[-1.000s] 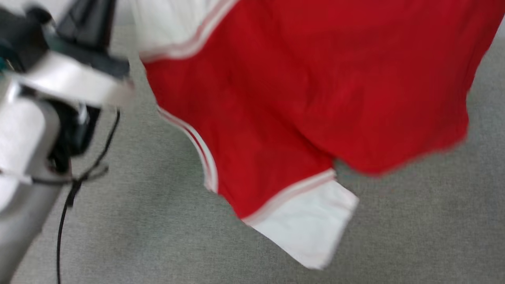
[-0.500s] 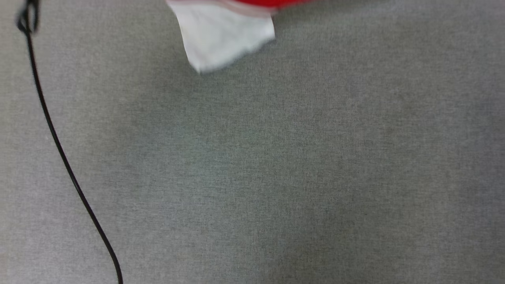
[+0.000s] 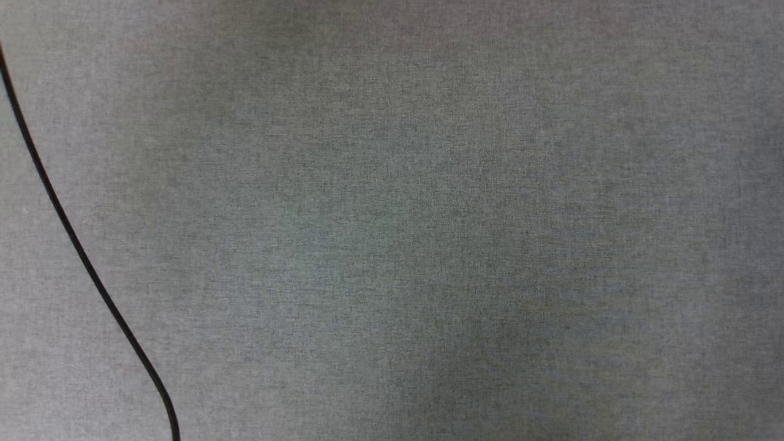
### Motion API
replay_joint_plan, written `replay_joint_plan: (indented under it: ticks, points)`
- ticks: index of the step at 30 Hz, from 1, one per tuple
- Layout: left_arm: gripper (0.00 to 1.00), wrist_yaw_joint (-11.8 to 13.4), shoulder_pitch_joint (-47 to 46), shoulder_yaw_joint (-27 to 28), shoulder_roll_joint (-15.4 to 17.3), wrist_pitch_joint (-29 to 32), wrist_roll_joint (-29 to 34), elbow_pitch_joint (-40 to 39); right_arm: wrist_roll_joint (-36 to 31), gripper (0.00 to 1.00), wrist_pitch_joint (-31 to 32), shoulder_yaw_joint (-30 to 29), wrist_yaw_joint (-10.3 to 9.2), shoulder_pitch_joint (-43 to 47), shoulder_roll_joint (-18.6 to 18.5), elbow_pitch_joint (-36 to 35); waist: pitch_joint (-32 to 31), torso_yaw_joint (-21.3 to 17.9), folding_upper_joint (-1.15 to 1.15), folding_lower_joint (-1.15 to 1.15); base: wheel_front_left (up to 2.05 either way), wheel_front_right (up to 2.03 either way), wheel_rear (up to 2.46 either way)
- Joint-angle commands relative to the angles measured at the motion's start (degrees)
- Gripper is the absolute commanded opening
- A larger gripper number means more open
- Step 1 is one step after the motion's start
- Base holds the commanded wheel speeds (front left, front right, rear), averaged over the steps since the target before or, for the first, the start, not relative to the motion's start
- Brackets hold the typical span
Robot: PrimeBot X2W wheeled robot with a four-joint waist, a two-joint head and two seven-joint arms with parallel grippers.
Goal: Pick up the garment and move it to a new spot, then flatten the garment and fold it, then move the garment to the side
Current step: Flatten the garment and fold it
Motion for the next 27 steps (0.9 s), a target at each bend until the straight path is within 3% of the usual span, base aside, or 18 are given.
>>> replay_joint_plan:
  ticks: [1,10,17,27]
  points:
    - [0.0,-0.09,1.72,-0.01,-0.1,-0.51,-0.45,0.76,0.48,0.0,-0.52,0.49,-0.04,1.46,0.06,0.8,0.13,-0.1,0.0,-0.01,0.0,0.0,0.0]
    - [0.0,-0.8,14.03,-0.37,-2.67,-2.28,-2.37,4.17,5.04,0.0,-5.36,6.46,-0.04,10.22,1.53,6.28,-1.38,-0.04,0.0,-0.01,0.0,0.0,0.0]
    - [0.0,-0.92,31.29,2.93,-2.42,-2.3,-1.66,-2.49,10.58,0.0,-9.24,12.83,-0.04,22.22,1.22,6.16,-5.97,-0.21,0.0,-0.01,0.0,0.0,0.0]
    - [0.0,2.27,61.23,5.15,-2.58,-2.31,-0.26,-15.0,19.54,0.0,-9.65,22.15,-0.04,42.12,-4.47,-1.09,-15.42,-0.41,0.0,-0.01,0.0,0.0,0.0]
